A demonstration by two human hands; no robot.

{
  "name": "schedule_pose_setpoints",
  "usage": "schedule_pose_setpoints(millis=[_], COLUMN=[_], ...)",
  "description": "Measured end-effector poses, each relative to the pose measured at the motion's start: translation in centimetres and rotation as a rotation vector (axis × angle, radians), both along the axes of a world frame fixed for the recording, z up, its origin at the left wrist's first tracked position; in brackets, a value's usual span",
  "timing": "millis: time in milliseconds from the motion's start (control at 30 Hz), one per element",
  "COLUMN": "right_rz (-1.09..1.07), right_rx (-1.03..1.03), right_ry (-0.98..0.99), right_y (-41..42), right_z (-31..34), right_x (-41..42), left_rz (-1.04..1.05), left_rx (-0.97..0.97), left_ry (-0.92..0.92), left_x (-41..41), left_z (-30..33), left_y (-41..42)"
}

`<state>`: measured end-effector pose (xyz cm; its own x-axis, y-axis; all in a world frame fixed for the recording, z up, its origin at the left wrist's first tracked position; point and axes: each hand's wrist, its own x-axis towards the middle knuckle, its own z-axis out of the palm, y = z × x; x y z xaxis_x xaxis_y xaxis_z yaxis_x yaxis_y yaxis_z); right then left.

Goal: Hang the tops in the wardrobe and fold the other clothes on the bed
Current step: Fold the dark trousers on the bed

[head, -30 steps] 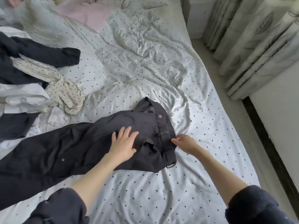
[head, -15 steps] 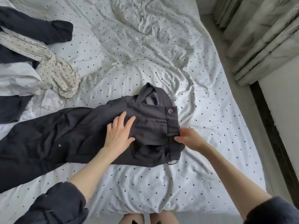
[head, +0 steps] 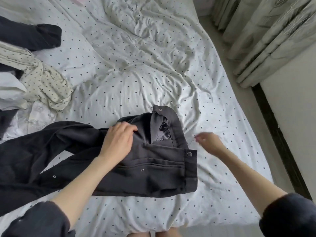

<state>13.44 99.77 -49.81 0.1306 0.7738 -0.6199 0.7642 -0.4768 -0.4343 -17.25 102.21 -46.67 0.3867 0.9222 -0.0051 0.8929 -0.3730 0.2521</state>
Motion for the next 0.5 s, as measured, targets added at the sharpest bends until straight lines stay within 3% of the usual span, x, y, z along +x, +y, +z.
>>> schedule_pose_setpoints(millis=[67,133,200,267,367,500], right_rz=[0.035,0.172,0.327,0.428,0.406,0.205], right_rx=[0.11,0.165,0.165,0.121,0.228,0.686], right_ry=[0.025,0.029,-0.019,-0.057,-0.109,-0.126], right_y=[3.5,6.9,9.6,10.8,12.1,15.5], right_z=[-0.4,-1.1,-2.2,-2.4,-1.0,3.8], right_x=[-1.7,-3.5,-5.0,-5.3,-4.7,-4.0], left_rz=[0.071,0.075,0.064,0.088,0.171,0.274], left_rx=[-0.093,-0.325,-0.561,-0.635,-0.503,-0.165], left_ry=[0.018,0.074,0.141,0.159,0.087,-0.116], left_x=[-1.1,-2.2,-3.0,-3.2,-3.6,-3.8], left_z=[-0.6,-1.7,-2.9,-3.3,-2.4,1.9], left_y=[2.8,5.5,7.5,8.3,9.2,12.9])
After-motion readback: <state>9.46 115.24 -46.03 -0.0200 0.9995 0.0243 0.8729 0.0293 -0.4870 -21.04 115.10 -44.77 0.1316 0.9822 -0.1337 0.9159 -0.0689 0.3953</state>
